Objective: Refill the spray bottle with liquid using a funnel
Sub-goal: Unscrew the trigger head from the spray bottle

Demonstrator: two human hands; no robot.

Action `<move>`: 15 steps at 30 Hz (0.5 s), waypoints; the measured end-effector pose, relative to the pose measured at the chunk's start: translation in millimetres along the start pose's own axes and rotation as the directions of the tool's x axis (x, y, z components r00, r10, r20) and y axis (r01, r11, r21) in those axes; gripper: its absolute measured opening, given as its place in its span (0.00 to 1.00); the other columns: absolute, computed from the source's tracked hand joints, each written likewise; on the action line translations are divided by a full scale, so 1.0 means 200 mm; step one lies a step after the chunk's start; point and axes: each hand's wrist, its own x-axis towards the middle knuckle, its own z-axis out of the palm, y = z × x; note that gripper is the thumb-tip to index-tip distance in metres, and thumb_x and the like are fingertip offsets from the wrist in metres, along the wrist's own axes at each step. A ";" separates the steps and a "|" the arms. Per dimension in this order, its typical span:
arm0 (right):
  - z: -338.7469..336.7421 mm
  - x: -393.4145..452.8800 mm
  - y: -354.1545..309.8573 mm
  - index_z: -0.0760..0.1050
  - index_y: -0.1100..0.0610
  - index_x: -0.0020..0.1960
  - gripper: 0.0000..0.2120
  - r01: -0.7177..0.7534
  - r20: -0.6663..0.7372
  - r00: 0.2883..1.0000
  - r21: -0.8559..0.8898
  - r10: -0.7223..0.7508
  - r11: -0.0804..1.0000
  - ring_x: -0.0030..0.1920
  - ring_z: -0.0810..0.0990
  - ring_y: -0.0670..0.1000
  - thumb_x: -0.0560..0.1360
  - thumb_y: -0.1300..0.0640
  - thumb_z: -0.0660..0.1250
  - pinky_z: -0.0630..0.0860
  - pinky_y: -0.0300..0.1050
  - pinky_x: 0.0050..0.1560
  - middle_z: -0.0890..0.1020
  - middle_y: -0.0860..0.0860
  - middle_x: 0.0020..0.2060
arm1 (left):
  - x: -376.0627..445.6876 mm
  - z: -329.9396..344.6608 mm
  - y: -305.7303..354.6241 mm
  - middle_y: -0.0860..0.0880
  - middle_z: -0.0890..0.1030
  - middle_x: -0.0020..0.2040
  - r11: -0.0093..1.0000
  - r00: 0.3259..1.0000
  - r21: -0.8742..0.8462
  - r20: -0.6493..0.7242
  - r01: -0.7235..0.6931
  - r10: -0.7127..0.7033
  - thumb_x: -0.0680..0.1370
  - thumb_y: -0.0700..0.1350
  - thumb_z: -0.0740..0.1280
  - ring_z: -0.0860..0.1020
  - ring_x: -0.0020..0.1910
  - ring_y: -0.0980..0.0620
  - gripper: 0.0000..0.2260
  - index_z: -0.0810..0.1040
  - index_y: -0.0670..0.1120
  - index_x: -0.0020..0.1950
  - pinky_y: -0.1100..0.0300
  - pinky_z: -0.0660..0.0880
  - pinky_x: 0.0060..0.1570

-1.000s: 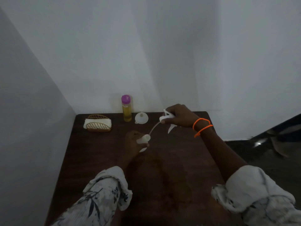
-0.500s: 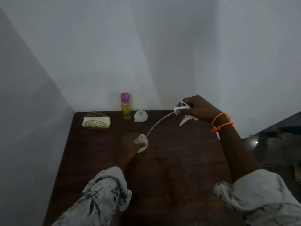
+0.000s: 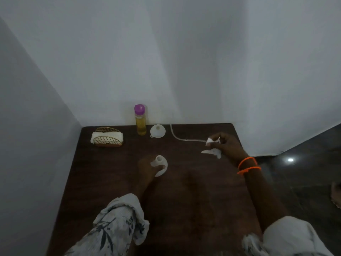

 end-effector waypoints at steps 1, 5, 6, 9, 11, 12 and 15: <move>0.05 -0.02 0.09 0.81 0.63 0.47 0.10 -0.051 -0.056 0.997 0.028 0.053 0.998 0.45 0.85 0.57 0.68 0.66 0.78 0.82 0.50 0.45 0.86 0.59 0.44 | -0.01 0.01 -0.01 0.46 0.82 0.60 1.000 1.000 -0.005 0.002 0.003 -0.003 0.64 0.42 0.84 0.79 0.59 0.50 0.28 0.81 0.43 0.62 0.53 0.76 0.61; 0.29 -0.14 0.41 0.80 0.55 0.39 0.12 -0.195 -0.282 0.941 0.001 0.187 0.981 0.38 0.84 0.57 0.62 0.61 0.82 0.82 0.50 0.39 0.85 0.54 0.36 | -0.07 0.04 -0.03 0.49 0.81 0.60 0.999 1.000 -0.031 0.020 -0.013 0.014 0.64 0.42 0.84 0.78 0.58 0.53 0.27 0.81 0.47 0.61 0.53 0.77 0.62; 0.35 -0.17 0.47 0.79 0.55 0.37 0.13 -0.209 -0.343 0.920 -0.019 0.190 0.978 0.35 0.82 0.54 0.62 0.61 0.82 0.79 0.45 0.36 0.83 0.52 0.34 | -0.08 0.05 -0.04 0.48 0.82 0.60 0.999 1.000 -0.046 0.019 -0.019 0.020 0.64 0.41 0.84 0.79 0.58 0.52 0.25 0.82 0.48 0.60 0.51 0.77 0.62; 0.50 -0.27 0.57 0.76 0.59 0.38 0.12 -0.150 -0.443 0.893 -0.140 0.073 0.979 0.33 0.76 0.51 0.66 0.63 0.79 0.71 0.39 0.34 0.80 0.52 0.32 | -0.10 0.08 -0.07 0.46 0.83 0.61 0.999 1.000 -0.038 0.005 -0.013 0.013 0.64 0.41 0.84 0.79 0.59 0.51 0.25 0.83 0.48 0.58 0.48 0.77 0.63; 0.55 -0.33 0.63 0.75 0.60 0.43 0.10 -0.118 -0.382 0.924 -0.347 -0.025 0.930 0.36 0.74 0.52 0.67 0.63 0.76 0.70 0.45 0.37 0.77 0.51 0.37 | -0.10 0.09 -0.10 0.45 0.82 0.63 1.000 1.000 0.004 -0.010 -0.018 0.018 0.64 0.43 0.84 0.79 0.62 0.49 0.27 0.83 0.46 0.61 0.48 0.76 0.65; 0.56 -0.35 0.66 0.75 0.60 0.46 0.12 -0.102 -0.338 0.938 -0.472 -0.073 0.876 0.38 0.74 0.53 0.66 0.62 0.76 0.71 0.46 0.38 0.76 0.51 0.41 | -0.11 0.09 -0.09 0.45 0.82 0.63 0.999 1.000 0.029 -0.004 -0.026 0.026 0.64 0.44 0.84 0.79 0.63 0.49 0.27 0.83 0.46 0.61 0.49 0.76 0.65; 0.61 -0.39 0.71 0.74 0.59 0.50 0.19 -0.086 -0.251 0.960 -0.692 -0.127 0.716 0.40 0.79 0.60 0.62 0.60 0.77 0.75 0.50 0.38 0.78 0.55 0.45 | -0.10 0.10 -0.09 0.47 0.83 0.62 0.993 0.997 0.089 0.013 -0.072 0.071 0.65 0.46 0.84 0.80 0.61 0.50 0.26 0.83 0.46 0.62 0.53 0.76 0.64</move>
